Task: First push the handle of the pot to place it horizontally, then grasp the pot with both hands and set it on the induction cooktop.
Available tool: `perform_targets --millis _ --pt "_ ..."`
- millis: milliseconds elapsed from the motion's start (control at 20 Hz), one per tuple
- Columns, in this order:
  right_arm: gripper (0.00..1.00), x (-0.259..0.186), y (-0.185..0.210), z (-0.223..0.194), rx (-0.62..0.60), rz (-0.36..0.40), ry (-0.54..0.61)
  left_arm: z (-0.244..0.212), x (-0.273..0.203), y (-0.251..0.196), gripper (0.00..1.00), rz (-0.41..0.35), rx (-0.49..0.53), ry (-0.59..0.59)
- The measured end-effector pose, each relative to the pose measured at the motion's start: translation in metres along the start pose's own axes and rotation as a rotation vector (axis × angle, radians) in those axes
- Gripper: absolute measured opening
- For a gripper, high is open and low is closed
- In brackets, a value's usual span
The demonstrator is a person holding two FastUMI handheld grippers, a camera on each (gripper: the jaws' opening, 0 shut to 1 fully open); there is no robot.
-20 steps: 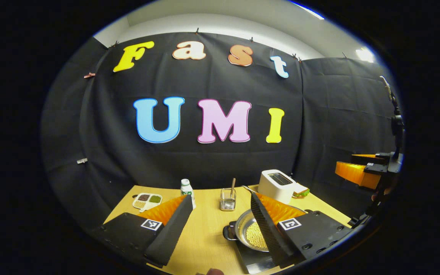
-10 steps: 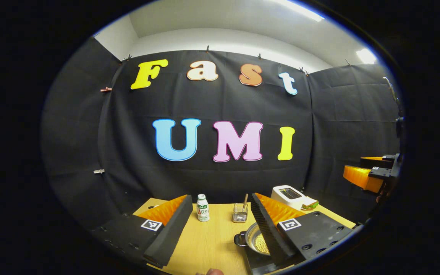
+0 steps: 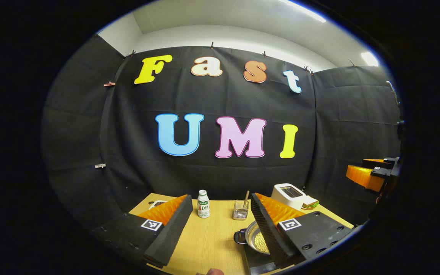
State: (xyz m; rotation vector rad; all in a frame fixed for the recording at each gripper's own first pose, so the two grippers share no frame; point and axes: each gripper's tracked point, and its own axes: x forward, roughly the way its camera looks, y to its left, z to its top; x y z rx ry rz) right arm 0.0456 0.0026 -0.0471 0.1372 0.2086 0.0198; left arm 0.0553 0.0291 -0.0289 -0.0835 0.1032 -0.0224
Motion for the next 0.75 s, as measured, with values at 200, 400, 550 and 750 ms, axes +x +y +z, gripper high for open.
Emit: perform_targets --millis 200,400,550,750 --pt "0.97 -0.001 -0.005 -0.004 0.003 -0.017 0.013 -0.002 0.002 -0.006 0.95 -0.014 0.007 0.008" --pt "0.97 -0.006 -0.007 -0.005 0.004 -0.025 0.012 -0.003 0.002 -0.008 0.95 -0.024 0.012 0.013" --pt "0.97 -0.008 -0.008 -0.009 0.004 -0.027 0.020 -0.004 -0.001 -0.009 0.95 -0.028 0.018 0.018" --pt "0.97 -0.010 -0.007 -0.014 0.010 -0.027 0.036 -0.008 -0.003 -0.009 0.95 -0.030 0.020 0.030"
